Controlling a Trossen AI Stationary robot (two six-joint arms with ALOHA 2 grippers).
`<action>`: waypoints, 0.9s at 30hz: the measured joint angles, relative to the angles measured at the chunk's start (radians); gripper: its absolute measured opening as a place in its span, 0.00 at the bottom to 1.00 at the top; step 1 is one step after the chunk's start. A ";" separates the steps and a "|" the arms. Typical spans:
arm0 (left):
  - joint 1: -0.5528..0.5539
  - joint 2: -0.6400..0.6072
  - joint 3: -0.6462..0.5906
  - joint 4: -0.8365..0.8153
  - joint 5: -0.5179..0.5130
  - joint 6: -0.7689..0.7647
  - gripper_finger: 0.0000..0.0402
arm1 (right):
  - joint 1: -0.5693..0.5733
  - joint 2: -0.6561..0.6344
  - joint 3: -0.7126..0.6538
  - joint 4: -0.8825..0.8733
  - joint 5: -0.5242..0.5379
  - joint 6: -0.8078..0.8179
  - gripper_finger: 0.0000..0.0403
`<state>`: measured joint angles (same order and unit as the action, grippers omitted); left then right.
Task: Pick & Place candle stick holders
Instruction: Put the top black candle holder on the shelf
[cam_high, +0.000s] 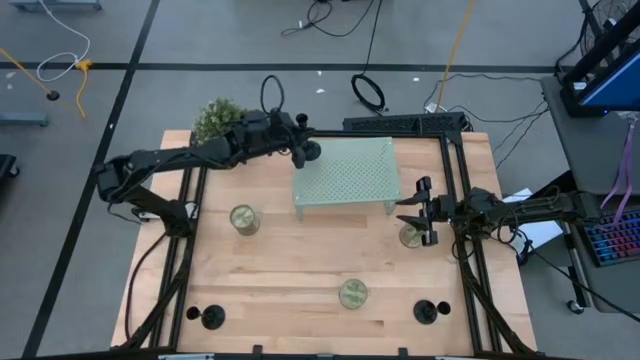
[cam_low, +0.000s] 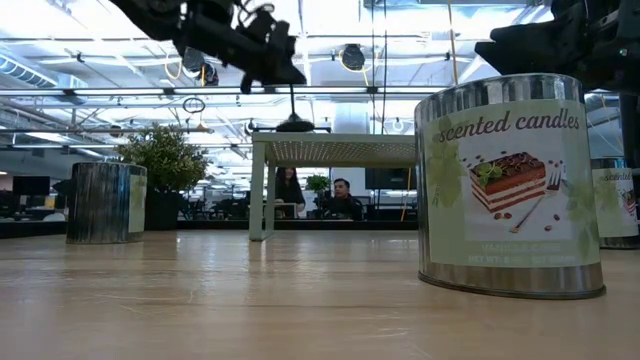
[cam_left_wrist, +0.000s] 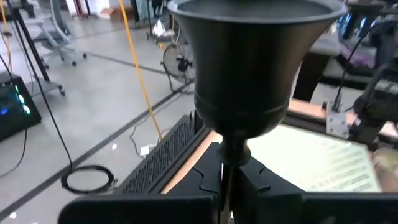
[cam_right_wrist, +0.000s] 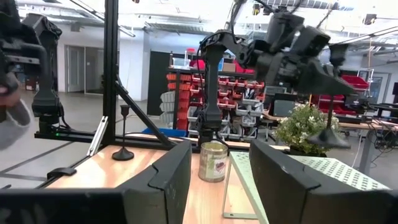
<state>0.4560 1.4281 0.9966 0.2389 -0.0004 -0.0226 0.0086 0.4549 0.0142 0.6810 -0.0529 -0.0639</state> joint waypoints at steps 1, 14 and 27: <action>0.005 0.011 0.000 0.000 0.000 -0.007 0.02 | 0.000 0.000 0.000 -0.004 0.000 0.000 0.39; 0.015 0.041 -0.001 -0.027 -0.026 -0.006 0.04 | 0.000 0.000 0.000 -0.032 -0.003 0.079 0.39; 0.015 0.079 -0.001 -0.036 -0.027 0.002 0.10 | 0.000 0.001 0.000 -0.031 -0.004 0.079 0.39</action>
<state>0.4709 1.5076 0.9954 0.2031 -0.0277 -0.0207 0.0085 0.4558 0.0143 0.6499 -0.0566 0.0155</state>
